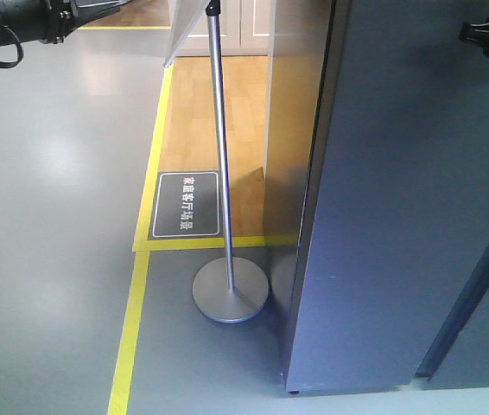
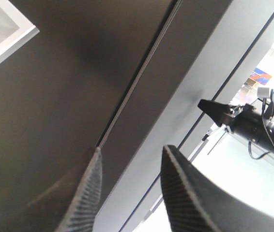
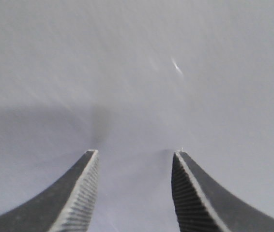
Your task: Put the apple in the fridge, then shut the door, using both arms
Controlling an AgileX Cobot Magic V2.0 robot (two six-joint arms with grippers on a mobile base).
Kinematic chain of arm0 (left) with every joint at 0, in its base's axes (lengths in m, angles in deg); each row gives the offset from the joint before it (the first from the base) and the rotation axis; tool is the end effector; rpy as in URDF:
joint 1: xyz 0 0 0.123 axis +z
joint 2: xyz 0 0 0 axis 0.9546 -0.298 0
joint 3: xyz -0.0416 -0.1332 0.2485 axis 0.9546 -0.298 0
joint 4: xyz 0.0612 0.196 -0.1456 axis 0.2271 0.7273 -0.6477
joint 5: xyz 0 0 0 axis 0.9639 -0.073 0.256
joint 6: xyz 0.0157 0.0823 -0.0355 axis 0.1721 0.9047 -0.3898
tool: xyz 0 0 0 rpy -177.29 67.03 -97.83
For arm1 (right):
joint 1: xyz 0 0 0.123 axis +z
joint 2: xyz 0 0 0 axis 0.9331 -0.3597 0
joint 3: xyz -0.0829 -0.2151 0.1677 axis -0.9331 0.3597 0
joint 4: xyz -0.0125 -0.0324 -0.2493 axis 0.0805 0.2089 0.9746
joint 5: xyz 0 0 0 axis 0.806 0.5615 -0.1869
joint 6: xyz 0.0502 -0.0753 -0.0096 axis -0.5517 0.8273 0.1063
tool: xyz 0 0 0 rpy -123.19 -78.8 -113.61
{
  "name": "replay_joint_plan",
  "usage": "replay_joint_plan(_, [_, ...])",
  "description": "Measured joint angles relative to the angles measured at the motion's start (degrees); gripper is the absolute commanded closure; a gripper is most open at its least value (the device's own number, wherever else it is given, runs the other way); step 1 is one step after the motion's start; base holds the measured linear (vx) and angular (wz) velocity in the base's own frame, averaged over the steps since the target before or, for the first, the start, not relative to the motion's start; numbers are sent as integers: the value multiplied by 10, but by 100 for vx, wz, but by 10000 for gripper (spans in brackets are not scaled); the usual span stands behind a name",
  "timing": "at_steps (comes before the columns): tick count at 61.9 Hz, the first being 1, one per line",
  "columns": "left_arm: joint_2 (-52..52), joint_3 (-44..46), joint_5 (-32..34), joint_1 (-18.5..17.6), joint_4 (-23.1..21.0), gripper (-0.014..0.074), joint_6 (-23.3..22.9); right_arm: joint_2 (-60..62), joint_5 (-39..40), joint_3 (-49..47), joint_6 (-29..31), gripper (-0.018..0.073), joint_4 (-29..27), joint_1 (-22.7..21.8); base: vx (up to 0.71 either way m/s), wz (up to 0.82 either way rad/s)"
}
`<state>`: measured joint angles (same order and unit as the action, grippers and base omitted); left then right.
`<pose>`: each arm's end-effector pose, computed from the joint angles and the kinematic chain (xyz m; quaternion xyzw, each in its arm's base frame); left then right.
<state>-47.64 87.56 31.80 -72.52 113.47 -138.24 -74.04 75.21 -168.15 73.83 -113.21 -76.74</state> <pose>0.3991 -0.0686 0.4085 0.1186 0.7170 -0.4462 0.5222 0.4349 -0.0578 0.3588 0.0656 0.7609 -0.0196 0.6453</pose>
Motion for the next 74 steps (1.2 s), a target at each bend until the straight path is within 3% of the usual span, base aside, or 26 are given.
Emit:
replay_joint_plan(23, [0,0,8,0,0,316,0,24,-57,-5,12,251,6,0,0,0])
replay_joint_plan(33, [0,0,39,0,0,370,0,92,-107,-5,20,361,8,0,0,0])
replay_joint_plan(47, [0,0,126,0,-10,539,0,196,-253,-5,24,577,29,0,0,0])
replay_joint_plan(52, [0,0,169,0,-26,604,0,233,-314,-5,24,571,33,0,0,0])
replay_joint_plan(65, [28,0,196,0,-32,604,0,317,-453,-6,1,566,54,0,0,0])
replay_joint_plan(74, [85,0,196,-7,14,604,0,389,-497,40,-16,564,64,0,0,0])
